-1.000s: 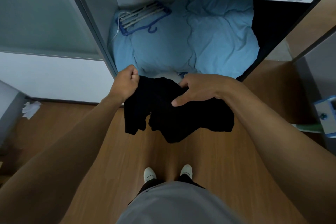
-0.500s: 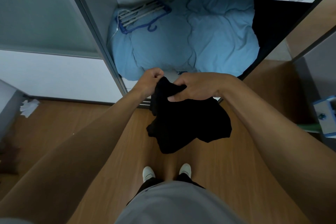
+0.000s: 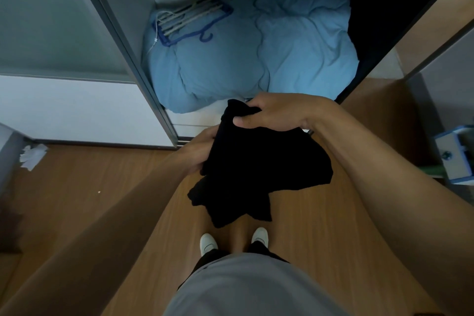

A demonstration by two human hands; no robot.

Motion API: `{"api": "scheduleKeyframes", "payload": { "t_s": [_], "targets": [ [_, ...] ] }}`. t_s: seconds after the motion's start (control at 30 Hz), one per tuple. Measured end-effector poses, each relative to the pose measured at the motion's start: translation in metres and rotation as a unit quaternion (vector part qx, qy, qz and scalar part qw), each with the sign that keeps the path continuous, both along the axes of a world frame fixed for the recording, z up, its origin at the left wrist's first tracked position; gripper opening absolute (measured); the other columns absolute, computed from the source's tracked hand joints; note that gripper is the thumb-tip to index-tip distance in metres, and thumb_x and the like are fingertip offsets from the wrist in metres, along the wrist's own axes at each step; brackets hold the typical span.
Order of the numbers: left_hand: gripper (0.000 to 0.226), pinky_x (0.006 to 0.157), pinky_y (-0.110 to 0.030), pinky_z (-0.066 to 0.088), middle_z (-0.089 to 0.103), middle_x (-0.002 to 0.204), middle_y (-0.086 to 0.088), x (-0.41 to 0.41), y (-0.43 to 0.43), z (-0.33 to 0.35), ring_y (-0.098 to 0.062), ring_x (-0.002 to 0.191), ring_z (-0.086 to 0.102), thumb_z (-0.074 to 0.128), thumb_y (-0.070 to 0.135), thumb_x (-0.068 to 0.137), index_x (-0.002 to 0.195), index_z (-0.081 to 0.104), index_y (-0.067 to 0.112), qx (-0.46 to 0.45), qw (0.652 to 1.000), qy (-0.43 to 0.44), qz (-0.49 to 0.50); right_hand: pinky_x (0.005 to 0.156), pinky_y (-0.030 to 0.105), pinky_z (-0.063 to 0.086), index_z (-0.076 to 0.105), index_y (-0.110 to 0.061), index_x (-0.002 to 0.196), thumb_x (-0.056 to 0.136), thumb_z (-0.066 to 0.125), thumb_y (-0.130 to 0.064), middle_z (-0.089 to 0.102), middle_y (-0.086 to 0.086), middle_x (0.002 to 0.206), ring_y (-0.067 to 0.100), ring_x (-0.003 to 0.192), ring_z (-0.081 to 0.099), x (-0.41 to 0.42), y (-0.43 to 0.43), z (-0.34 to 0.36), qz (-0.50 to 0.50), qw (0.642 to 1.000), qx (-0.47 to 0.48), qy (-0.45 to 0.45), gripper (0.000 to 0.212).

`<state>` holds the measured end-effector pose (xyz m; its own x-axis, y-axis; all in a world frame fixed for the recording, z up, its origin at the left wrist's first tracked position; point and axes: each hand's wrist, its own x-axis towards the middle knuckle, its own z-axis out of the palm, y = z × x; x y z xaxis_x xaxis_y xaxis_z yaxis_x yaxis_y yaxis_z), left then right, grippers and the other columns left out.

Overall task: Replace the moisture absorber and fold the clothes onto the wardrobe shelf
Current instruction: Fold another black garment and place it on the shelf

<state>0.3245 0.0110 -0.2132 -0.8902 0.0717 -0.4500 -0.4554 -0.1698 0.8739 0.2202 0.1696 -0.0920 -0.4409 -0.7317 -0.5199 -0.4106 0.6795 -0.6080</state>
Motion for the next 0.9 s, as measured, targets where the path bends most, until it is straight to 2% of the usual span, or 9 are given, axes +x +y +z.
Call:
{"api": "scheduleKeyframes", "payload": {
  "t_s": [0.1, 0.17, 0.23, 0.3, 0.37, 0.43, 0.67, 0.77, 0.9],
  "targets": [
    [0.028, 0.065, -0.018, 0.054, 0.076, 0.081, 0.009, 0.002, -0.003, -0.002, -0.005, 0.075, 0.071, 0.057, 0.023, 0.096, 0.082, 0.08, 0.03, -0.025, 1.0, 0.008, -0.006, 0.072, 0.028, 0.044, 0.066, -0.018, 0.083, 0.095, 0.055, -0.054, 0.062, -0.008, 0.072, 0.009, 0.07, 0.061, -0.001, -0.002, -0.005, -0.034, 0.999, -0.018, 0.012, 0.04],
    [0.028, 0.084, -0.024, 0.053, 0.074, 0.109, 0.006, 0.005, -0.005, 0.001, -0.009, 0.102, 0.069, 0.057, 0.048, 0.094, 0.107, 0.076, 0.033, 0.053, 0.998, 0.008, -0.022, 0.062, 0.023, 0.039, 0.058, -0.021, 0.07, 0.093, 0.057, -0.056, 0.056, -0.011, 0.062, 0.004, 0.058, 0.055, -0.005, -0.004, -0.007, -0.063, 0.998, -0.023, 0.013, 0.042],
    [0.061, 0.101, -0.029, 0.047, 0.064, 0.134, 0.006, 0.009, -0.008, -0.004, -0.013, 0.127, 0.057, 0.046, 0.07, 0.091, 0.137, 0.058, 0.032, 0.116, 0.993, -0.005, -0.029, 0.053, 0.019, 0.037, 0.055, -0.021, 0.067, 0.092, 0.06, -0.056, 0.054, -0.013, 0.056, 0.0, 0.05, 0.053, -0.01, -0.006, -0.008, -0.091, 0.995, -0.03, 0.02, 0.043],
    [0.062, 0.096, -0.025, 0.05, 0.068, 0.126, 0.006, 0.012, -0.008, -0.003, -0.013, 0.122, 0.061, 0.048, 0.072, 0.088, 0.133, 0.061, 0.031, 0.087, 0.994, 0.005, -0.065, 0.05, 0.018, 0.038, 0.057, -0.02, 0.066, 0.09, 0.064, -0.053, 0.055, -0.014, 0.053, 0.0, 0.047, 0.053, -0.016, -0.008, -0.009, -0.111, 0.993, -0.039, 0.02, 0.041],
    [0.031, 0.078, -0.019, 0.053, 0.075, 0.1, 0.005, 0.011, -0.002, 0.008, -0.012, 0.098, 0.071, 0.065, 0.054, 0.089, 0.103, 0.076, 0.029, 0.004, 0.994, 0.025, -0.103, 0.047, 0.015, 0.042, 0.063, -0.018, 0.069, 0.086, 0.071, -0.049, 0.06, -0.013, 0.055, 0.001, 0.047, 0.057, -0.02, -0.01, -0.01, -0.135, 0.989, -0.05, 0.015, 0.036],
    [0.018, 0.073, -0.022, 0.053, 0.074, 0.089, 0.001, 0.006, 0.002, 0.013, -0.013, 0.087, 0.072, 0.07, 0.039, 0.09, 0.091, 0.077, 0.023, -0.031, 0.995, 0.031, -0.084, 0.054, 0.017, 0.047, 0.07, -0.014, 0.083, 0.081, 0.077, -0.048, 0.068, -0.007, 0.068, 0.006, 0.058, 0.064, -0.026, -0.012, -0.012, -0.187, 0.98, -0.074, 0.009, 0.034],
    [0.043, 0.088, -0.024, 0.054, 0.071, 0.12, -0.01, 0.004, -0.003, 0.02, -0.026, 0.117, 0.065, 0.071, 0.034, 0.087, 0.122, 0.067, 0.01, 0.11, 0.992, 0.007, 0.062, 0.067, 0.024, 0.048, 0.069, -0.019, 0.101, 0.092, 0.053, -0.062, 0.072, -0.004, 0.081, 0.011, 0.074, 0.063, -0.038, 0.034, -0.041, -0.383, 0.857, -0.214, -0.271, 0.046],
    [0.053, 0.087, -0.026, 0.056, 0.07, 0.124, -0.006, 0.003, -0.006, 0.026, -0.022, 0.118, 0.065, 0.072, 0.039, 0.084, 0.129, 0.061, 0.015, 0.151, 0.983, 0.007, 0.102, 0.095, 0.045, 0.048, 0.065, -0.03, 0.124, 0.081, 0.046, -0.082, 0.075, -0.002, 0.11, 0.022, 0.105, 0.068, -0.031, 0.045, -0.069, -0.397, 0.856, -0.161, -0.289, 0.07],
    [0.05, 0.087, -0.029, 0.056, 0.068, 0.128, -0.004, -0.002, -0.013, 0.031, -0.022, 0.12, 0.064, 0.066, 0.038, 0.091, 0.134, 0.058, 0.016, 0.186, 0.97, 0.003, 0.154, 0.101, 0.045, 0.045, 0.064, -0.025, 0.123, 0.071, 0.057, -0.084, 0.077, 0.003, 0.106, 0.015, 0.097, 0.074, -0.015, 0.038, -0.076, -0.362, 0.878, -0.121, -0.29, 0.079]
  ]
}}
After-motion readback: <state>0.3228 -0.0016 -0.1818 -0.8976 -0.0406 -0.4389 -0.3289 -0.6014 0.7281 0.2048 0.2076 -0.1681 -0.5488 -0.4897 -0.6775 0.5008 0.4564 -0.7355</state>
